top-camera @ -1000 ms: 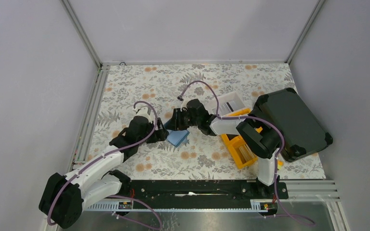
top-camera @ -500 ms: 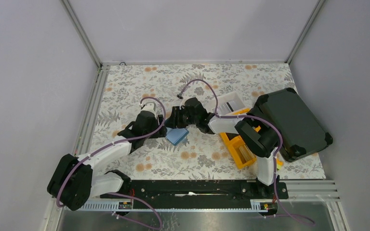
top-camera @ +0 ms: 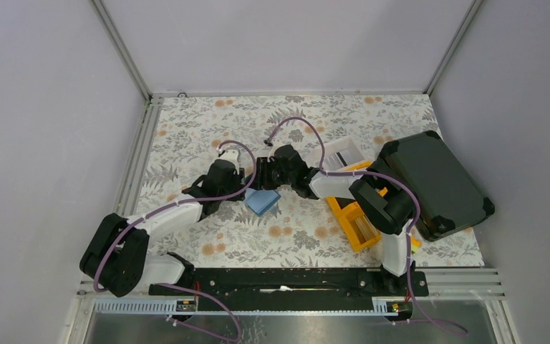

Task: Put the credit cards into the card holder
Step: Open the card holder at the center of the board.

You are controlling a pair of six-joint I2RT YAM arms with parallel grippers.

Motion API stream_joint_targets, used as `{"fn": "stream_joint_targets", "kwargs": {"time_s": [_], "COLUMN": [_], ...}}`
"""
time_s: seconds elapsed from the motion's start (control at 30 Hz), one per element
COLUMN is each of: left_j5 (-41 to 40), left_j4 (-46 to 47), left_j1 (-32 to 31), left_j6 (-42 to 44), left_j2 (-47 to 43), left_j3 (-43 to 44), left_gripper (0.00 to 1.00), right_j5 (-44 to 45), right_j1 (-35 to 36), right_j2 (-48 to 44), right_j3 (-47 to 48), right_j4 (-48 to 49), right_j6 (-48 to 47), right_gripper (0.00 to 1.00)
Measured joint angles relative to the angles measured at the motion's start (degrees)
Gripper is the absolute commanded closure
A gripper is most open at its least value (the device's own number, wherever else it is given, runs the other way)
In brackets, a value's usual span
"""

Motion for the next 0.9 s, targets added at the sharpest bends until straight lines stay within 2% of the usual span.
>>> {"fn": "stream_joint_targets", "kwargs": {"time_s": [0.17, 0.37, 0.63, 0.9], "left_j5": [1.29, 2.93, 4.81, 6.21], "left_j4": [1.95, 2.71, 2.08, -0.59], "left_j1": [0.02, 0.02, 0.07, -0.37], "left_j6": [2.03, 2.47, -1.27, -12.9], "left_j2": [1.03, 1.29, -1.01, -6.32], "left_j3": [0.52, 0.63, -0.7, -3.5], "left_gripper": [0.83, 1.0, 1.0, 1.0], "right_j5": [-0.04, 0.09, 0.72, 5.2], "right_j1": [-0.02, -0.39, -3.32, -5.92], "right_j2": [-0.02, -1.38, -12.2, -30.56], "right_j3": [0.0, -0.07, -6.14, -15.17], "right_j4": [-0.44, -2.14, -3.37, -9.22], "right_j6": [-0.02, -0.07, -0.44, -3.69], "right_gripper": [0.54, 0.51, 0.43, 0.33]}}
